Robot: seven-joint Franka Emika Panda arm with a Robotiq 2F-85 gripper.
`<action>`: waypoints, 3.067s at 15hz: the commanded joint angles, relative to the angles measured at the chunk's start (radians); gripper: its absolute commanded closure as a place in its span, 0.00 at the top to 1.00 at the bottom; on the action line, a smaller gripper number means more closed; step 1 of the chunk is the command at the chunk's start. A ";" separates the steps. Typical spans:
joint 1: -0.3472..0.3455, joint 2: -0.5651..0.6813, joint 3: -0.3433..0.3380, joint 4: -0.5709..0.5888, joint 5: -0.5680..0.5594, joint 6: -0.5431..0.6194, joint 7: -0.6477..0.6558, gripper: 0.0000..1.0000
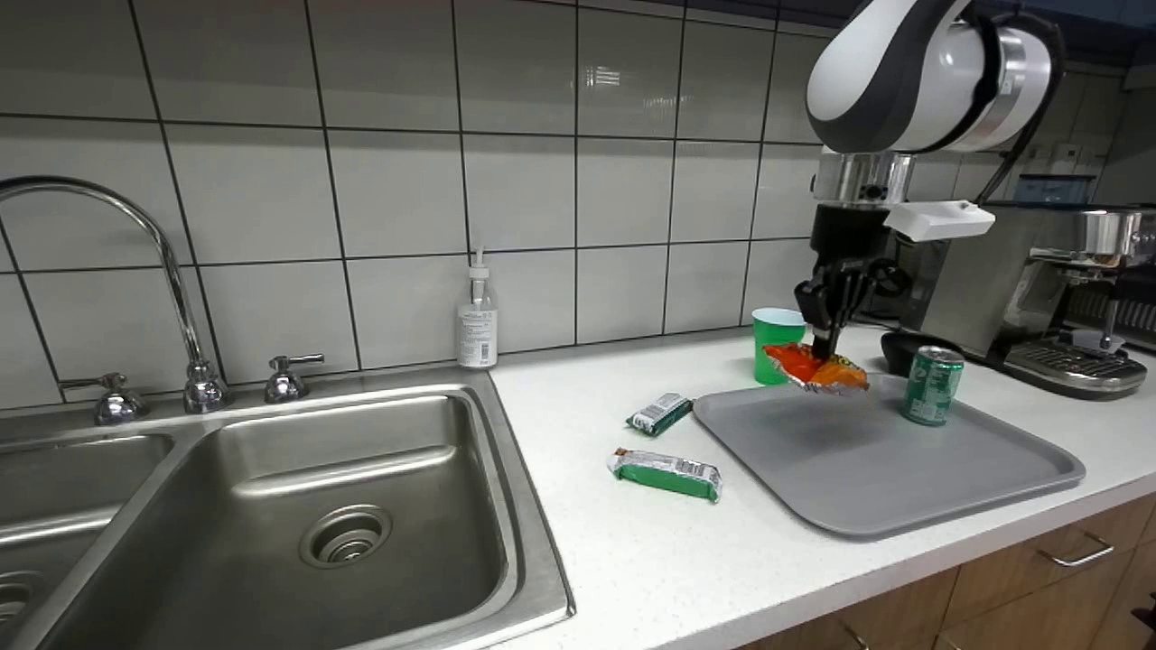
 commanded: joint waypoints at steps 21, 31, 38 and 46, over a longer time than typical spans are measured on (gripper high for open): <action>-0.082 -0.175 -0.171 -0.024 -0.017 0.011 0.015 0.00; -0.151 -0.157 -0.251 -0.006 -0.013 0.007 0.033 0.00; -0.195 -0.103 -0.296 0.029 -0.001 0.010 0.035 0.00; -0.244 0.032 -0.308 0.134 0.046 0.022 0.026 0.00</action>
